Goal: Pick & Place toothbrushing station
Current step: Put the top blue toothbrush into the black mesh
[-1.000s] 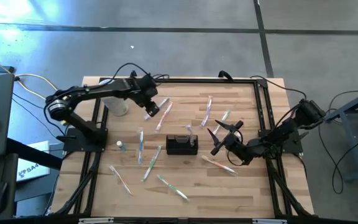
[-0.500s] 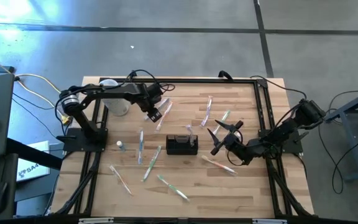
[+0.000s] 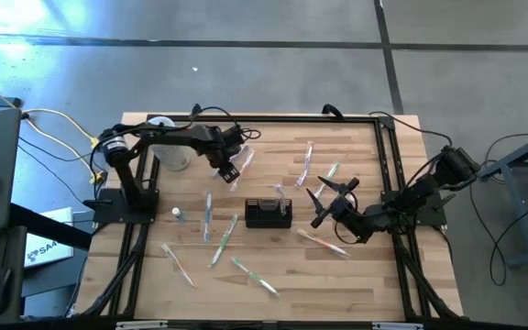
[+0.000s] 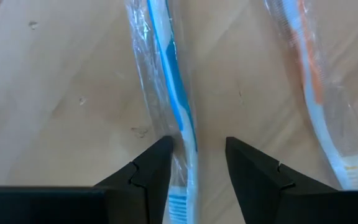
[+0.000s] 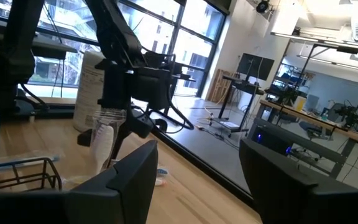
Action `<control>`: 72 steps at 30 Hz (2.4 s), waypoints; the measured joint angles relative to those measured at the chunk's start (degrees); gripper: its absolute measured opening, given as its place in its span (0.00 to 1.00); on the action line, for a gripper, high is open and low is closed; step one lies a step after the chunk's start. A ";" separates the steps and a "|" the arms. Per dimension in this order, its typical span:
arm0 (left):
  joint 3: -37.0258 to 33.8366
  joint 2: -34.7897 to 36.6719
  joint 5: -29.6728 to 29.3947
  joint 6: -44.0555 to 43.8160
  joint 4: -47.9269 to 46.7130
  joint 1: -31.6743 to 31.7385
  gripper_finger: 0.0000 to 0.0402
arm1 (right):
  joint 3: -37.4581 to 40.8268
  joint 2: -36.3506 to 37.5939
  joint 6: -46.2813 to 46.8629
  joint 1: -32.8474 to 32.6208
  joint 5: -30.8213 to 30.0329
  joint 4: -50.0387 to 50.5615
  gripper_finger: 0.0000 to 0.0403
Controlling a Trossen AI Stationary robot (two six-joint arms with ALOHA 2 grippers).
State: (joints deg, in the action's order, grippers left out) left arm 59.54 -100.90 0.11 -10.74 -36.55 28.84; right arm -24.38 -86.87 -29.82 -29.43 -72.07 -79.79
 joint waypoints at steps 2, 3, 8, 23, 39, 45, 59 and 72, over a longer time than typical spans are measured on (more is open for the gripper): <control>0.07 -0.94 -0.01 0.00 -0.06 0.00 0.38 | 0.00 0.00 0.00 0.00 0.00 0.00 0.55; 0.07 -1.32 -0.01 0.00 -0.02 0.00 0.38 | 0.00 0.00 0.00 0.00 0.02 -0.02 0.55; 0.05 -2.17 -0.25 -0.21 -0.82 -0.04 0.38 | 0.00 0.00 0.00 0.00 0.00 -0.04 0.55; -0.06 -2.39 -2.23 0.88 -3.50 -0.42 0.04 | 0.00 0.00 0.02 -0.59 -0.68 -0.10 0.55; -0.56 14.08 -14.15 1.51 -10.25 -1.97 0.01 | 0.00 0.12 -2.81 -0.62 -3.81 -1.28 0.55; -0.41 26.19 -18.82 1.81 -10.67 -8.31 0.01 | 0.00 3.67 -4.98 -3.74 -7.52 -3.67 0.55; -0.30 35.33 -60.54 48.99 1.77 -49.87 0.01 | 0.00 21.77 0.25 -16.59 -0.89 -2.96 0.55; 0.74 14.87 -61.80 108.85 46.67 -64.30 0.01 | -0.02 28.62 23.16 -16.43 22.97 19.27 0.55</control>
State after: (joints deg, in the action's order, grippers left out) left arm 60.28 -86.03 -61.70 98.10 10.12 -35.46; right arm -24.40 -58.25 -6.66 -45.86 -49.10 -60.52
